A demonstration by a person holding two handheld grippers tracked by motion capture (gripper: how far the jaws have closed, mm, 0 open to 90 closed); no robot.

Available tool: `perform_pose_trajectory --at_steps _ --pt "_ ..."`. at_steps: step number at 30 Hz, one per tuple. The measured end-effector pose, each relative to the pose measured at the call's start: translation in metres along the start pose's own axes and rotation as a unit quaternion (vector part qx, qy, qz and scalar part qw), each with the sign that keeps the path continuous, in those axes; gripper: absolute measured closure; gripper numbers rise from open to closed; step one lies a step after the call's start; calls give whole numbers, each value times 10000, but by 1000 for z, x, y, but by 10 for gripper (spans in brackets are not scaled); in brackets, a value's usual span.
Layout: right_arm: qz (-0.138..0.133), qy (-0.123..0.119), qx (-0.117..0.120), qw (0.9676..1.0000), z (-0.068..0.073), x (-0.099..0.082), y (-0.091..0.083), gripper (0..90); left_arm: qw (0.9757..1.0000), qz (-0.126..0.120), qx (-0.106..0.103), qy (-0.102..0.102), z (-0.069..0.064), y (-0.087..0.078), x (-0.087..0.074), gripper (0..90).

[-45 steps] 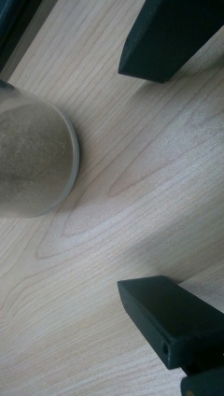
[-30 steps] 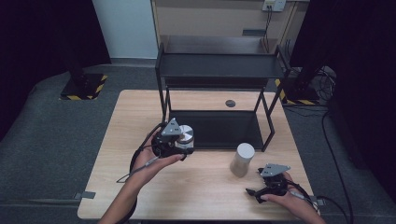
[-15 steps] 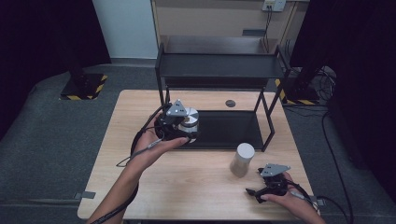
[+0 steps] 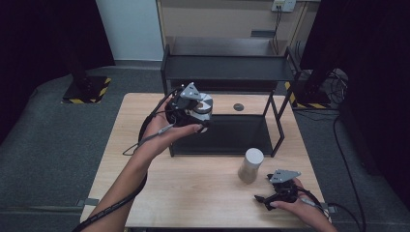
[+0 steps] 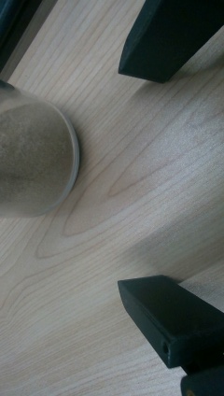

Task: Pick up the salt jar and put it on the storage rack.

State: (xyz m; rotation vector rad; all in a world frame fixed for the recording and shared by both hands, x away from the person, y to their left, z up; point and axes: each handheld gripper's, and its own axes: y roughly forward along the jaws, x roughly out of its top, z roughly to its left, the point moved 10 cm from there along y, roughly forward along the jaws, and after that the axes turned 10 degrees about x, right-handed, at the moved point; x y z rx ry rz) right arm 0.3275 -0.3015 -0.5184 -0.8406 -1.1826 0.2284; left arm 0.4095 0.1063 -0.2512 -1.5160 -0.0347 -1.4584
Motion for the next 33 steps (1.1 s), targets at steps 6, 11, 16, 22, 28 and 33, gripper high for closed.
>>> perform_pose_trajectory --at_steps 6,11,16,22,28,33 --pt "-1 -11 13 10000 0 0 0 17 9999 -85 38 43 12 -8 29 298" --pt "2 -15 16 10000 0 0 0 17 9998 -153 106 64 22 -13 49 298" --pt "3 -22 19 10000 -1 0 0 17 9997 -181 133 50 32 -14 67 298" --pt "5 -30 30 10000 -1 0 -1 17 9995 -233 205 9 46 -14 86 298" --pt "6 -32 34 10000 -1 0 -1 17 9994 -206 274 10 53 -10 97 298" --pt "11 -46 35 10000 -1 0 -1 17 9993 -210 307 -7 60 -4 103 298"
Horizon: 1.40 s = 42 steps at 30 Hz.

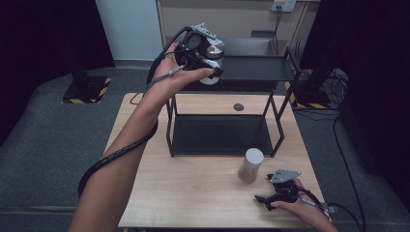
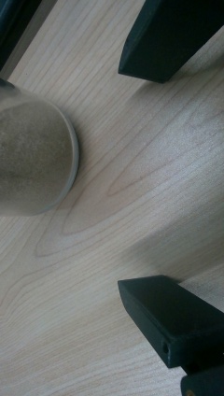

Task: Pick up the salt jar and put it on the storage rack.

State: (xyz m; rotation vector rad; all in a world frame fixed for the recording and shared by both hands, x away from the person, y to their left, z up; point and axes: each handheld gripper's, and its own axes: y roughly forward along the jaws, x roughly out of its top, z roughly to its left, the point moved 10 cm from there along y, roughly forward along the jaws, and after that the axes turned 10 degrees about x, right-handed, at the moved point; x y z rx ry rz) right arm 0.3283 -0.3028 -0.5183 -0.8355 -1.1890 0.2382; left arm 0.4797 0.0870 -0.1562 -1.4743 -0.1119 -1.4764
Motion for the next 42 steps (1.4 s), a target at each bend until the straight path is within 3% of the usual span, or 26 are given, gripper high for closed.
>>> perform_pose_trajectory --at_steps 9,28,42 --pt "-5 9 17 10000 0 0 0 17 9998 95 150 -98 15 17 7 298" --pt "-16 -8 43 10000 -1 0 -1 16 9991 233 89 -352 32 61 1 298" --pt "-2 -26 36 10000 -1 0 0 16 9974 156 -86 -692 41 65 -6 297"
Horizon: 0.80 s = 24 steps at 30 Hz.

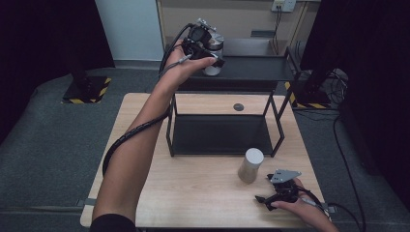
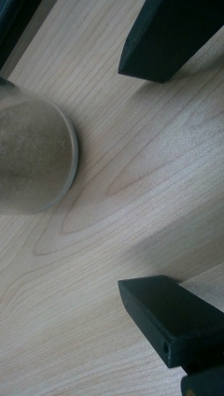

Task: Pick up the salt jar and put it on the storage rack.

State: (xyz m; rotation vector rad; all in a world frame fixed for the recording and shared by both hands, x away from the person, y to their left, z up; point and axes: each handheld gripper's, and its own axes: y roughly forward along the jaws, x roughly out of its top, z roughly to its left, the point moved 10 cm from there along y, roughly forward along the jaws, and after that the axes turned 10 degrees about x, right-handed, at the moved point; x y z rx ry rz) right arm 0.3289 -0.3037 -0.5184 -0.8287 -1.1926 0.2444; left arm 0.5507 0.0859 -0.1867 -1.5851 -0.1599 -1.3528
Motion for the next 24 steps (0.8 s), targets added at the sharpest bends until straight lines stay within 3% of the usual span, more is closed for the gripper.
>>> perform_pose_trajectory --at_steps 24 --pt "18 -23 -9 10000 0 0 0 16 9999 -59 -138 -82 4 1 -3 268"
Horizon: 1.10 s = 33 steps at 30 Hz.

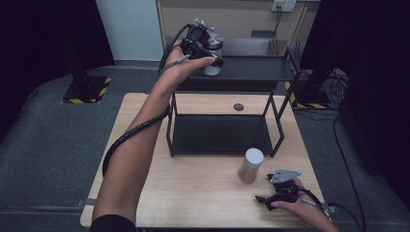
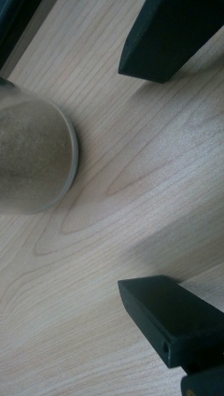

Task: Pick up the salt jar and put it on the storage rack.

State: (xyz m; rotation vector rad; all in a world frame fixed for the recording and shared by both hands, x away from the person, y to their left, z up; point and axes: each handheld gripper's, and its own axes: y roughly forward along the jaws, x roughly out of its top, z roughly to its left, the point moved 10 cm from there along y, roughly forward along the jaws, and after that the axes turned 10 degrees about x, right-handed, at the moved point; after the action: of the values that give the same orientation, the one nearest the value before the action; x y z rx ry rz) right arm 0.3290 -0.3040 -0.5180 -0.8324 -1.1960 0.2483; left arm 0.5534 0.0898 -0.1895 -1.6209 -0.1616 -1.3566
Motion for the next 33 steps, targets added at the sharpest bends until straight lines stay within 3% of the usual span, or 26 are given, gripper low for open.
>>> perform_pose_trajectory --at_steps 6,11,21,25,33 --pt "0 0 0 10000 0 0 0 16 9999 -68 100 -85 1 -6 -2 118" --pt "1 -1 0 10000 0 0 0 17 9996 -91 280 19 -3 -16 -1 39" --pt "-5 -11 -4 10000 0 0 0 17 9982 -167 430 376 -11 -38 -4 31" --pt "-2 -12 2 10000 0 0 0 16 9983 -140 457 347 -16 -51 -9 31" --pt "-6 2 6 10000 0 0 0 17 9976 -261 408 496 -29 -75 -24 31"
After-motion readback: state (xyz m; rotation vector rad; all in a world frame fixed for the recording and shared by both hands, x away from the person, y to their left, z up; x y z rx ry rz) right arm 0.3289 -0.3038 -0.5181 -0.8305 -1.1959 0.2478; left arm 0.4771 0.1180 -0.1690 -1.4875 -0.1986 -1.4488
